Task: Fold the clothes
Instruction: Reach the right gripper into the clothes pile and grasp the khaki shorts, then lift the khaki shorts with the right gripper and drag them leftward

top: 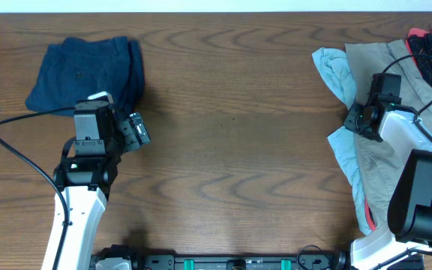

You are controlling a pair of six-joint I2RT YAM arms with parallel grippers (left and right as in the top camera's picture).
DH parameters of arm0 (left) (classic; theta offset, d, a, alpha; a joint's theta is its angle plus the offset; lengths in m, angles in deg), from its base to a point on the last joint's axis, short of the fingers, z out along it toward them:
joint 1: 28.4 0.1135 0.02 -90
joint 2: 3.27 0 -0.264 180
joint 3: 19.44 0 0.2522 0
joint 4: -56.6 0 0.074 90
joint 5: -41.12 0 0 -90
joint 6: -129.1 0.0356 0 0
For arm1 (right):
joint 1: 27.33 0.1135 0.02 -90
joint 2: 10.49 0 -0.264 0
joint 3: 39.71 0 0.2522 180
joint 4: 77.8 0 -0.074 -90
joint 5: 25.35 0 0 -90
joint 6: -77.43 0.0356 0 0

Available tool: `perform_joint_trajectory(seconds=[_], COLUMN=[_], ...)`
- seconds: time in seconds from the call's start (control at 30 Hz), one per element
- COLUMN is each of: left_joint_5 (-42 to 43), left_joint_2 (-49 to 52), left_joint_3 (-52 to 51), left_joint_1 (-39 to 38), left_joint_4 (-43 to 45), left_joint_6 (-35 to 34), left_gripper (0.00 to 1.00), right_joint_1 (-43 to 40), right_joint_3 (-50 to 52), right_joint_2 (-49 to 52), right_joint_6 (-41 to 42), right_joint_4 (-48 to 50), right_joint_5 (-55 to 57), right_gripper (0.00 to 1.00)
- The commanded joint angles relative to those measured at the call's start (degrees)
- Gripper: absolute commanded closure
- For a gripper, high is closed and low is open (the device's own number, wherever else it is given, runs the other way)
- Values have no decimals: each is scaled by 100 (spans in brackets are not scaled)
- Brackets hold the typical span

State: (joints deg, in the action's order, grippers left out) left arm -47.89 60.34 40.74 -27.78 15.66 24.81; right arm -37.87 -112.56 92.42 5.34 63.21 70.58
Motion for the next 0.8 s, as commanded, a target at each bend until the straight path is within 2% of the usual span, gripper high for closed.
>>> perform_joint_trajectory(seconds=[0.0, 0.2, 0.27, 0.37, 0.47, 0.6, 0.77], left_joint_5=[-11, -11, -11, -11, -11, -11, -11], left_joint_2=[4, 4, 4, 4, 4, 4, 4], left_joint_3=[118, 118, 118, 118, 118, 118, 118], left_joint_1=[-17, -17, -17, -17, -17, -17, -17], left_joint_4=[-24, -22, -22, -22, -22, -22, -22], left_joint_6=[70, 70, 70, 72, 72, 72, 72], left_gripper=[2, 2, 2, 2, 2, 2, 2], right_joint_1=[9, 11, 9, 11, 90, 588, 1849], right_joint_3=[-37, -59, -168, -636, -1106, -1495, -1493], right_joint_2=[-33, -59, -160, -479, -702, -754, -662], right_joint_6=[2, 2, -136, -673, -835, -909, -1792], right_joint_4=[-11, 7, 7, 90, 348, 393, -448], right_joint_5=[186, 17, -503, -2267, -3727, -4603, -4841], right_gripper=[96, 99, 99, 99, 99, 99, 99])
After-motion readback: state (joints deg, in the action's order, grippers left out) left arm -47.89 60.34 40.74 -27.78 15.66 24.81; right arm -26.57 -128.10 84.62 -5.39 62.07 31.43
